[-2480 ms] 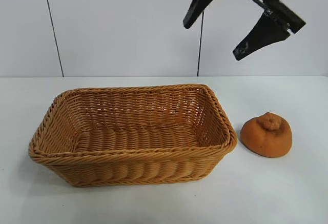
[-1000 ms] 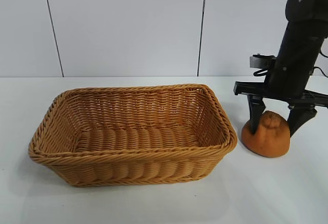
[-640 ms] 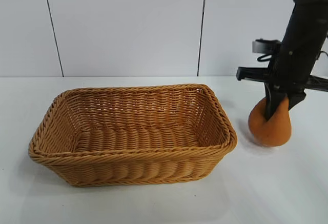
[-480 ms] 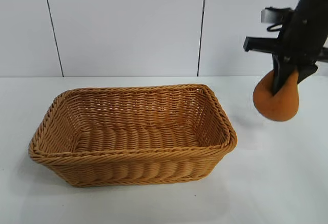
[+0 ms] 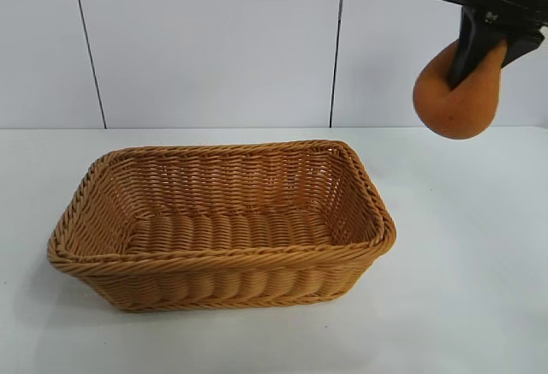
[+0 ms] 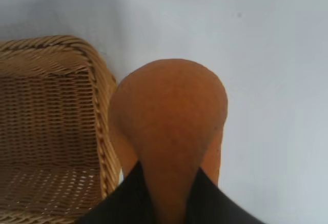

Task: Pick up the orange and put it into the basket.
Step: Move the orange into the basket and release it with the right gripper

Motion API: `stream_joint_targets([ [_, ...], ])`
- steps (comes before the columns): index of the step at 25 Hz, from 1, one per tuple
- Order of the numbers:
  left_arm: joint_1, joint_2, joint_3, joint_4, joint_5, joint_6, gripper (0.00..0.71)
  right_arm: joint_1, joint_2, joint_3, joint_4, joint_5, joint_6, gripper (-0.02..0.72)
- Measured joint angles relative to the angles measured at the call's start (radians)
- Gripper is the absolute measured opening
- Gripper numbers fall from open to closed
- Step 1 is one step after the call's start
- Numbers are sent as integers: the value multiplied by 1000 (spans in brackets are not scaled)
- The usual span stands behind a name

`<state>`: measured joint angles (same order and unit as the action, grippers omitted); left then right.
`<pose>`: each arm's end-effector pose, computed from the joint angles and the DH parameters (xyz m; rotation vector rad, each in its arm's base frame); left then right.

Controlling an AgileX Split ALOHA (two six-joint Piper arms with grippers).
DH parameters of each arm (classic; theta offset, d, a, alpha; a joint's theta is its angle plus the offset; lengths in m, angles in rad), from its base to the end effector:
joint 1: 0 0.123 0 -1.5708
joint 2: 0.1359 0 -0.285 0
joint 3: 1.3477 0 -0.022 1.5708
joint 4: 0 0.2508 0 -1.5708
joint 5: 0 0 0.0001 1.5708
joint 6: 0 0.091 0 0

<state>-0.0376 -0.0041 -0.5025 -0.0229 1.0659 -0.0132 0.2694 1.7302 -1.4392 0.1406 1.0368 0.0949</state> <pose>-0.0060 -0.0016 0.2776 0.0261 2.0430 -0.0592 0.3466 0.1071 0.2811 -0.1739 2.8235 0.2705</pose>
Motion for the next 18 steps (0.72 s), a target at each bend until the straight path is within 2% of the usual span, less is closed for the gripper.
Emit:
stream_joint_targets([
  [10,0,0,0,0,0,0,645,320,29,0,18,-147,71,38],
  [14,0,0,0,0,0,0,645,378,109,0,20,-216,79,38],
  [18,0,0,0,0,0,0,645,383,216,0,21,-314,98,38],
])
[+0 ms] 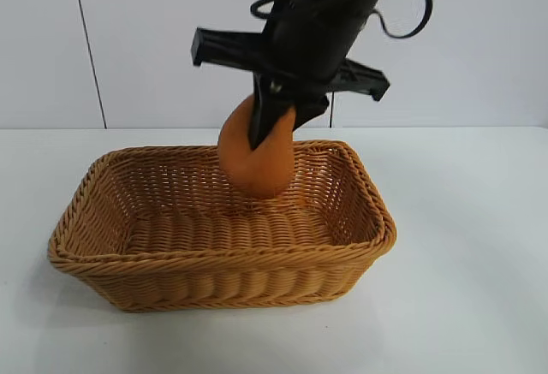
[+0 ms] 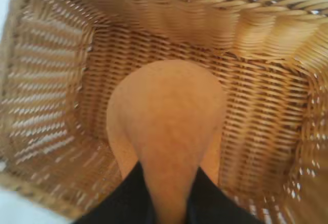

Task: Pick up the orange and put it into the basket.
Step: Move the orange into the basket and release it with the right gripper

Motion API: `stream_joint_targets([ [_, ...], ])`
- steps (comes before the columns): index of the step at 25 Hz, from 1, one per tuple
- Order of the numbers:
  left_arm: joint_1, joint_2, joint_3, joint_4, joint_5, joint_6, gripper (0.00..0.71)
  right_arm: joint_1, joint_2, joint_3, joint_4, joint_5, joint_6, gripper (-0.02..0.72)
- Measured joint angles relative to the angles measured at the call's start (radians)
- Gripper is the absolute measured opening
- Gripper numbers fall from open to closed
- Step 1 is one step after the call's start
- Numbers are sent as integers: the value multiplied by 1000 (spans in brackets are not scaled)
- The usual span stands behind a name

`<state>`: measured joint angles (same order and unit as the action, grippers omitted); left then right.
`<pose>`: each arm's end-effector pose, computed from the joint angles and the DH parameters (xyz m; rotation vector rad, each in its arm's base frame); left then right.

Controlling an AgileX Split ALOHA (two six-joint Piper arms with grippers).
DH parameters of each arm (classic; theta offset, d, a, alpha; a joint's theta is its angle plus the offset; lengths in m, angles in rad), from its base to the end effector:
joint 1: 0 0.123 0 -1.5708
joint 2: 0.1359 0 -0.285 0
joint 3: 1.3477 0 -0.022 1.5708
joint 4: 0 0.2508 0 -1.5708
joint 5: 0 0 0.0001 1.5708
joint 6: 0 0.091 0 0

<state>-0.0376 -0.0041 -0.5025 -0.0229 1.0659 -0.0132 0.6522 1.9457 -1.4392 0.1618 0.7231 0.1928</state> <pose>-0.0060 -0.0016 0.2776 0.0261 2.0430 -0.0592 0.3242 0.2598 0.2075 -0.4987 2.7308 0.4164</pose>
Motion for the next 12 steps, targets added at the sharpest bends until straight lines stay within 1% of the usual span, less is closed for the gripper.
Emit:
stream_joint_targets([
  [3,0,0,0,0,0,0,645,0,76,0,1,-56,1,38],
  [8,0,0,0,0,0,0,645,0,142,0,9,-70,2,38],
  [9,0,0,0,0,0,0,645,0,142,0,9,-70,2,51],
  [10,0,0,0,0,0,0,645,0,142,0,10,-70,2,85],
  [11,0,0,0,0,0,0,645,0,142,0,11,-69,2,142],
  [12,0,0,0,0,0,0,645,0,142,0,11,-63,1,221],
])
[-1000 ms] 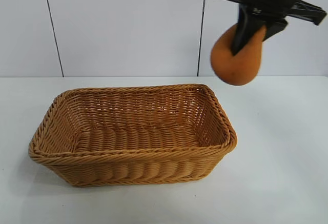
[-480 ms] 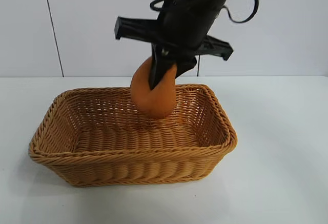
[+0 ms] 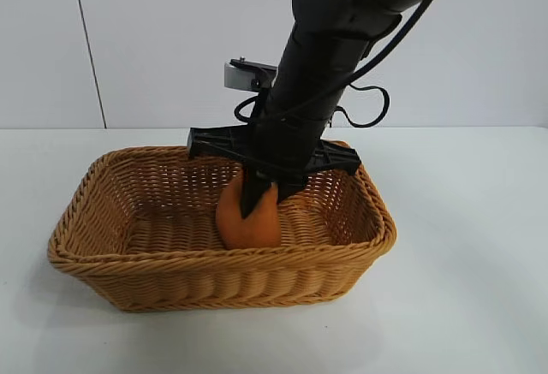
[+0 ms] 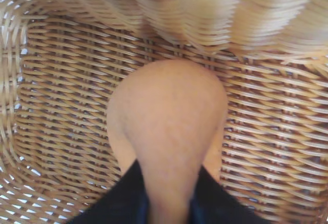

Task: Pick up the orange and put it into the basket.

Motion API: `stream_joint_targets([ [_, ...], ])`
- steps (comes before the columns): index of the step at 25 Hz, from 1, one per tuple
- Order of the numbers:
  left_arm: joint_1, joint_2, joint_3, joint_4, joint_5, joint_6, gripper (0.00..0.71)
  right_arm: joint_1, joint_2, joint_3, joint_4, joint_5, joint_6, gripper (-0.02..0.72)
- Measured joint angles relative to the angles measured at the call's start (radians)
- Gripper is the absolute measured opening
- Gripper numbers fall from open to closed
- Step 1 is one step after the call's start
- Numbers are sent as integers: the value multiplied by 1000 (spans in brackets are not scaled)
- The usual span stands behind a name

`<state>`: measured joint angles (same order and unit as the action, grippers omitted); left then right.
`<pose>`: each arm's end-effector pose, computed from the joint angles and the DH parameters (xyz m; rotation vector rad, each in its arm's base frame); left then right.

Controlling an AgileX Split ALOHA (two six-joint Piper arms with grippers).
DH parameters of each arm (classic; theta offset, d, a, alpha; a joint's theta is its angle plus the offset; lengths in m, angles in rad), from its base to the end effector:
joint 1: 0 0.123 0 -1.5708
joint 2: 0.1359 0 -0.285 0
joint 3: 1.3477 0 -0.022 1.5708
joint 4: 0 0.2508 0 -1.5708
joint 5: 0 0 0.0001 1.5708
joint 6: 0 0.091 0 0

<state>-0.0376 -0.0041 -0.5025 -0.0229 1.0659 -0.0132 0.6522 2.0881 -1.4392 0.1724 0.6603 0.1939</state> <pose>-0.0060 -0.0016 0.2776 0.0261 2.0430 -0.0592 0.3348 0.2678 0.1495 -0.4836 2.8121 0.3749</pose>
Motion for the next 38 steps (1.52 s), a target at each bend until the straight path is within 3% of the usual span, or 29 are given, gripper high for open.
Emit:
stream_joint_targets([
  [4,0,0,0,0,0,0,645,0,-20,-6,-2,53,0,545],
  [7,0,0,0,0,0,0,645,0,-42,-52,-23,141,0,620],
  [13,0,0,0,0,0,0,645,0,-53,-261,-137,430,20,633],
  [16,0,0,0,0,0,0,645,-19,-53,-362,-172,525,33,633],
  [22,0,0,0,0,0,0,645,-138,-56,-437,-172,544,26,633],
  [31,0,0,0,0,0,0,645,-414,-56,-437,-263,550,-43,633],
  [38,0,0,0,0,0,0,645,-561,-63,-412,-274,550,-73,633],
])
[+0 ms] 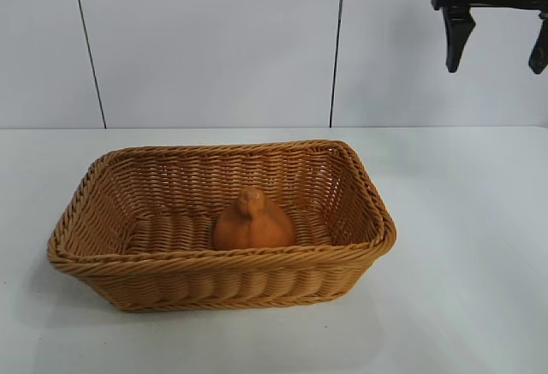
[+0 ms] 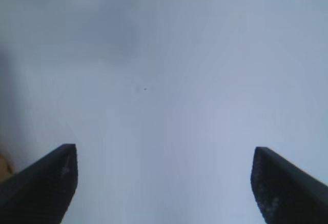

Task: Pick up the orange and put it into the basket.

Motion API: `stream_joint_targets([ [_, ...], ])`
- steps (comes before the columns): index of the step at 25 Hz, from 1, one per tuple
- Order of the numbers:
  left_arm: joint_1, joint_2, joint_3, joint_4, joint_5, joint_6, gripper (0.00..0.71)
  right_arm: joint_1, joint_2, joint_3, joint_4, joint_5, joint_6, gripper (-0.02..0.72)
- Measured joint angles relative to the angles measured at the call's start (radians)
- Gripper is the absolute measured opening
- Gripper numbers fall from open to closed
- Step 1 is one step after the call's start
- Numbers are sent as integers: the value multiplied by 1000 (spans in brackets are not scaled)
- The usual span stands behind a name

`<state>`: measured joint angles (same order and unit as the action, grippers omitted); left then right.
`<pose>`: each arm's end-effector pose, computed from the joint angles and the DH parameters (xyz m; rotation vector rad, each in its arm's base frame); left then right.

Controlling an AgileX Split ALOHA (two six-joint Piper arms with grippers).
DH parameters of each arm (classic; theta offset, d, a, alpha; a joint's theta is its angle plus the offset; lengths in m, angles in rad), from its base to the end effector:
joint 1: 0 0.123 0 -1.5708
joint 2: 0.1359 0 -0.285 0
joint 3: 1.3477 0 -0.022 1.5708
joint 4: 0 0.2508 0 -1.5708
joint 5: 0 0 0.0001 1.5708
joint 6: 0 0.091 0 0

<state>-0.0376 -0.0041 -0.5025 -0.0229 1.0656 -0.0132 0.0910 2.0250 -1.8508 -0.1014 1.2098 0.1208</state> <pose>-0.0060 -0.0016 0.2776 0.0261 2.0427 -0.0592 0.4339 0.0309 0.2727 0.0101 2.8572 -0.1003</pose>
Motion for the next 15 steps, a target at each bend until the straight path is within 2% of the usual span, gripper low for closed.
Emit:
stream_joint_targets([
  [5,0,0,0,0,0,0,645,-10,-77,153,9,-1,-21,633],
  [11,0,0,0,0,0,0,645,-11,-322,486,62,2,-37,632],
  [15,0,0,0,0,0,0,645,-11,-540,712,71,7,-45,632],
])
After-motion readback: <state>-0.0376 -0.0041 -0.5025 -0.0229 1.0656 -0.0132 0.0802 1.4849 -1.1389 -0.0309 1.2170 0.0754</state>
